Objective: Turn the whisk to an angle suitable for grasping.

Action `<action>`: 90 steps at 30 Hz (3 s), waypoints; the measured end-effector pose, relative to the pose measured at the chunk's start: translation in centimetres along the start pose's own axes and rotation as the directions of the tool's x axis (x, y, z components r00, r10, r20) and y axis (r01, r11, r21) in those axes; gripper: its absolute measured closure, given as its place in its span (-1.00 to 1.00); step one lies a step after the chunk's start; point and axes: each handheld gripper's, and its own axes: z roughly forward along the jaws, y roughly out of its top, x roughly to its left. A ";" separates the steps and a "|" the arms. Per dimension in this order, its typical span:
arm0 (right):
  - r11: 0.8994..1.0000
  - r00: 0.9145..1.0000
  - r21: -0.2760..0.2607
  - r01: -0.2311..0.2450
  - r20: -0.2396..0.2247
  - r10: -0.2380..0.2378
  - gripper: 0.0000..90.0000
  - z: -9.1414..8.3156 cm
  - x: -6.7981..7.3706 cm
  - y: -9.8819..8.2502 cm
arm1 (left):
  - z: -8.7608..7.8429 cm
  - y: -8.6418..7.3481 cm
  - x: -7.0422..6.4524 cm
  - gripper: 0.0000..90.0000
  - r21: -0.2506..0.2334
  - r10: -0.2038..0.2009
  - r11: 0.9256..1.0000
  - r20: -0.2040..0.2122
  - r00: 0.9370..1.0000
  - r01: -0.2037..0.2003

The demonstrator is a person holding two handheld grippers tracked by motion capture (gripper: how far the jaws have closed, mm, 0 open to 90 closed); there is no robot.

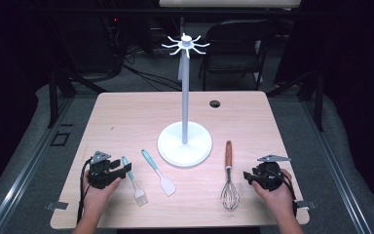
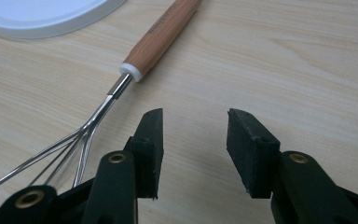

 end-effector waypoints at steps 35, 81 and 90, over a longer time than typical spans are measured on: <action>0.996 0.999 0.089 0.011 -0.052 -0.006 0.17 1.9 3.1 4.8 | -0.4 -0.5 0.1 0.05 0.029 -0.028 0.999 0.020 0.999 0.027; 0.969 0.999 0.244 -0.048 0.033 0.041 0.45 6.4 2.6 5.7 | -0.2 -0.6 0.5 0.05 0.050 -0.044 0.998 0.030 0.999 0.042; 0.962 0.996 0.262 -0.081 0.045 0.072 0.52 6.3 1.6 5.7 | 0.0 -0.6 0.5 0.05 0.047 -0.044 0.998 0.030 0.999 0.042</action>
